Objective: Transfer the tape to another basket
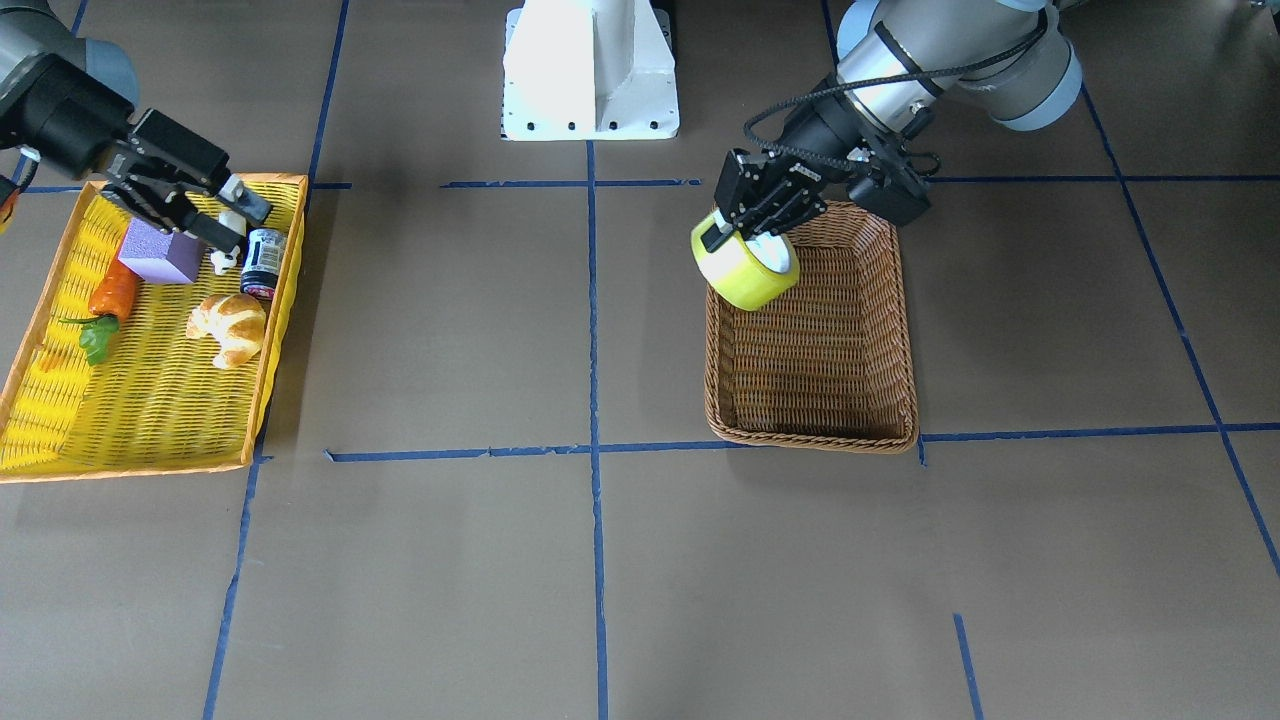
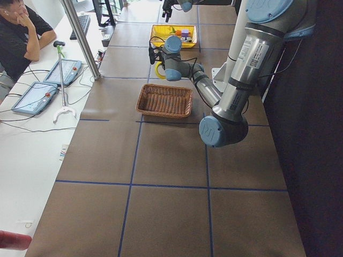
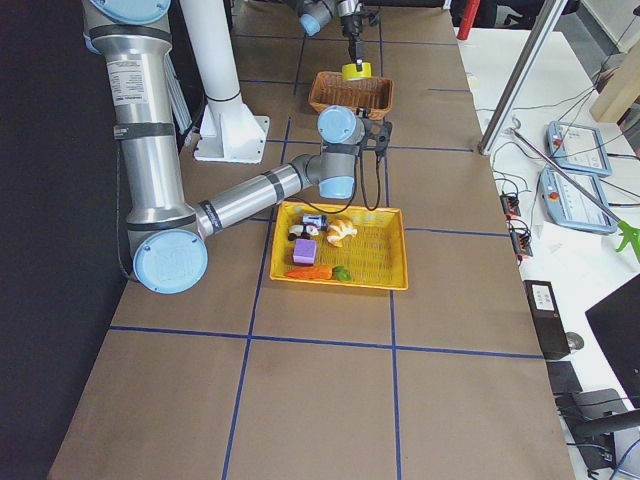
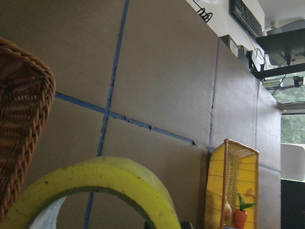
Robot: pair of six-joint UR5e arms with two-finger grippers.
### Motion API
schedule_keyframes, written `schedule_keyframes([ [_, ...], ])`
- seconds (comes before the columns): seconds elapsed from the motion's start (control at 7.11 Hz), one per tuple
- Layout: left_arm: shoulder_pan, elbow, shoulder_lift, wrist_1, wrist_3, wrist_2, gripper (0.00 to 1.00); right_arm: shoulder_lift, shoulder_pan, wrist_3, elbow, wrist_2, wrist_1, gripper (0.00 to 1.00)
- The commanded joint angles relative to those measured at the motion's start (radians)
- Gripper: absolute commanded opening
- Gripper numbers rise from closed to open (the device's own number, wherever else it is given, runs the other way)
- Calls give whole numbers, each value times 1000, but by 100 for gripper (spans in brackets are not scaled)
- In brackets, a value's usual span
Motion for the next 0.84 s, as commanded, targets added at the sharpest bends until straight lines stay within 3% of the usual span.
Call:
schedule_keyframes([
  [0.0, 13, -40, -1, 321, 144, 89, 0, -12, 15, -74, -1, -3, -82, 100],
  [0.28, 161, -9, -3, 402, 146, 251, 0, -14, 10, -74, -2, -12, -87, 100],
  [0.7, 165, 77, -6, 404, 216, 269, 0, -27, 9, -76, -2, -13, -87, 100],
])
